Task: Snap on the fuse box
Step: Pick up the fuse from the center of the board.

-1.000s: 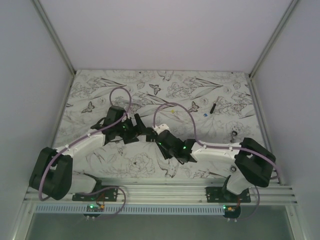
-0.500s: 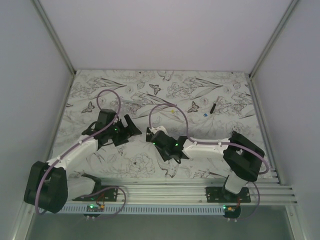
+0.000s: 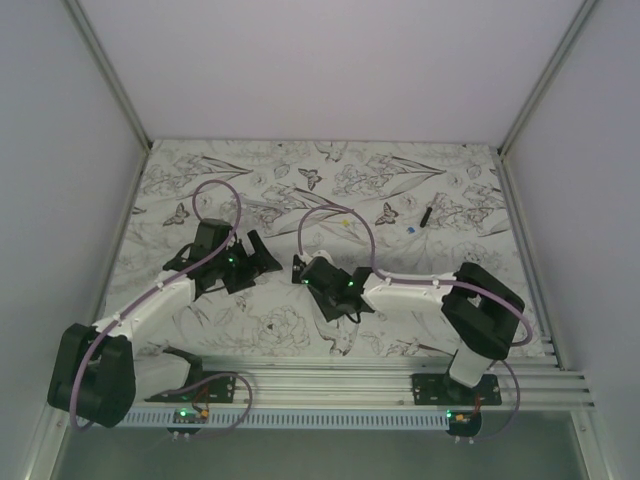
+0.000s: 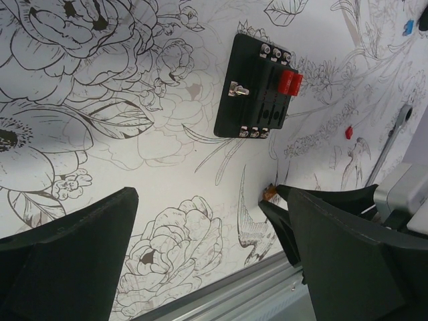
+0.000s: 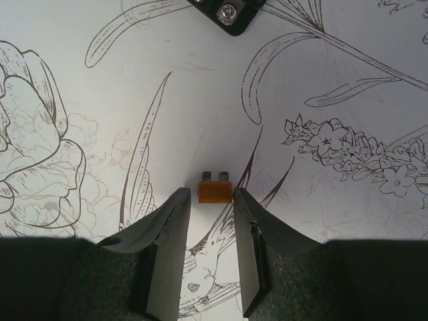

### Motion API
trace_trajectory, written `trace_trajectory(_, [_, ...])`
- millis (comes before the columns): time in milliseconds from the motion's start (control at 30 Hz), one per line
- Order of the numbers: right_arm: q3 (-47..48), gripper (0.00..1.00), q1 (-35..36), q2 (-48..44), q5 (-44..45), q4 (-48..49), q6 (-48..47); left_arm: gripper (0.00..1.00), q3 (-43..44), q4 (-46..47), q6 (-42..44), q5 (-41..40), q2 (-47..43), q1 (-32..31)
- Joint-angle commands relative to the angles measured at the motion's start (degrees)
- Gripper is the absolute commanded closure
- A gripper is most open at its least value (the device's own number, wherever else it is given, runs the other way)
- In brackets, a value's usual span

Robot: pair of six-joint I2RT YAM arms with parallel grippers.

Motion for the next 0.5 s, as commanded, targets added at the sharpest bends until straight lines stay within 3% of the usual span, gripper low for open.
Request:
trace_trajectory(0, [0.37, 0.62, -1.55, -0.41, -3.56, -3.43, 0.1, 0.0, -0.39, -1.08, 1.08, 0.93, -0.07, 0.44])
trace_trajectory(333, [1.33, 0.64, -1.97, 2.31, -4.39, -4.93, -0.89, 0.0, 0.36, -0.99, 1.15, 2.24, 1.39, 0.4])
trace_trajectory(467, [1.53, 0.69, -1.97, 2.25, -4.39, -4.96, -1.8, 0.0, 0.82, -0.85, 1.08, 3.37, 2.04, 0.44])
